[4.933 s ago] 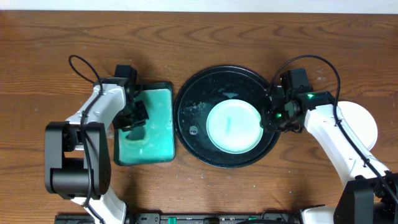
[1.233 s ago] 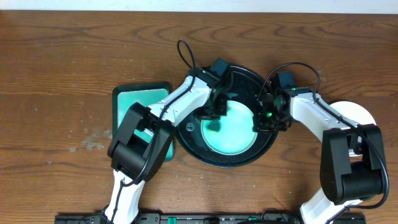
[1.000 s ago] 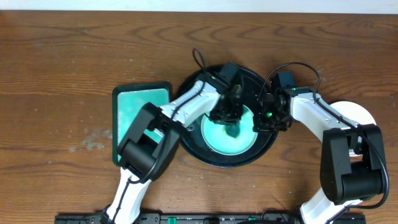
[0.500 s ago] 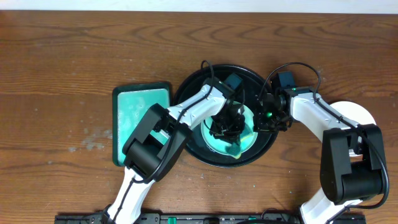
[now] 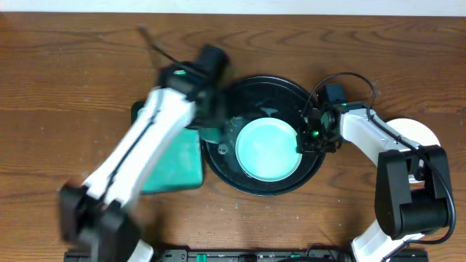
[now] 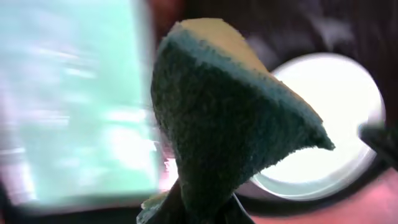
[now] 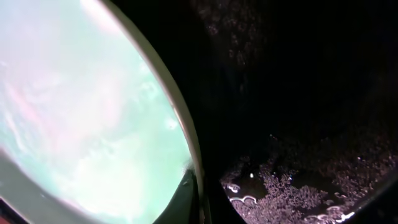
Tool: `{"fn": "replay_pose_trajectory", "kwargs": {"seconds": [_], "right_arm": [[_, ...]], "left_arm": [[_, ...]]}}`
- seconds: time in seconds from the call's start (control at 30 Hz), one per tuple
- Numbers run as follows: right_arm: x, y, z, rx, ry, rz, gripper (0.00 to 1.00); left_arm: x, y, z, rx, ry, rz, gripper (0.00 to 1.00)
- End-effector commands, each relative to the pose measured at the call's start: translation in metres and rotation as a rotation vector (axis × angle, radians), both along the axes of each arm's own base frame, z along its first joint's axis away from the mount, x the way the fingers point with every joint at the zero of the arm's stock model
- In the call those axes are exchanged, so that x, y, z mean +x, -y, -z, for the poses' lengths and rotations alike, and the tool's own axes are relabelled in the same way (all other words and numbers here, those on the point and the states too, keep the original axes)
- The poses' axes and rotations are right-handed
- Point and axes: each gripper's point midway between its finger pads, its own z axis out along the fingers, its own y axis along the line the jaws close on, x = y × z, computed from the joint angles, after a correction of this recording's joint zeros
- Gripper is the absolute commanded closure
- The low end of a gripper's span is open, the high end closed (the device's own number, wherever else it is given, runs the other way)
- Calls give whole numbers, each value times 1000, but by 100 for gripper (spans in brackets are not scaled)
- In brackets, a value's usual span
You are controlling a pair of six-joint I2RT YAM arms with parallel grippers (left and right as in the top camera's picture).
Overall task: Clean dirty plates on tray and stack at the side
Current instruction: 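Return the sponge to the teal tray with the left gripper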
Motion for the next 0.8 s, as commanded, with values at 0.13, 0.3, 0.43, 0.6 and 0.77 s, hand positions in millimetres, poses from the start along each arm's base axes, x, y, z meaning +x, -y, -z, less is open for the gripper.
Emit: {"fn": "replay_pose_trajectory", "kwargs": {"seconds": [0.13, 0.3, 0.43, 0.6, 0.77], "right_arm": [[20, 2, 10, -24, 59, 52, 99], [14, 0, 11, -28, 38, 41, 99], [16, -6, 7, -24, 53, 26, 99], [35, -29, -51, 12, 246, -54, 99], [53, -57, -124, -42, 547, -162, 99]], "left_arm": [[-6, -119, 33, 281, -58, -259, 85], [-25, -123, 104, 162, -184, -340, 69], [-25, -124, 98, 143, -185, -336, 64], [-21, -123, 38, 108, -71, -336, 34], [-24, -123, -21, 42, 127, -344, 32]]}}
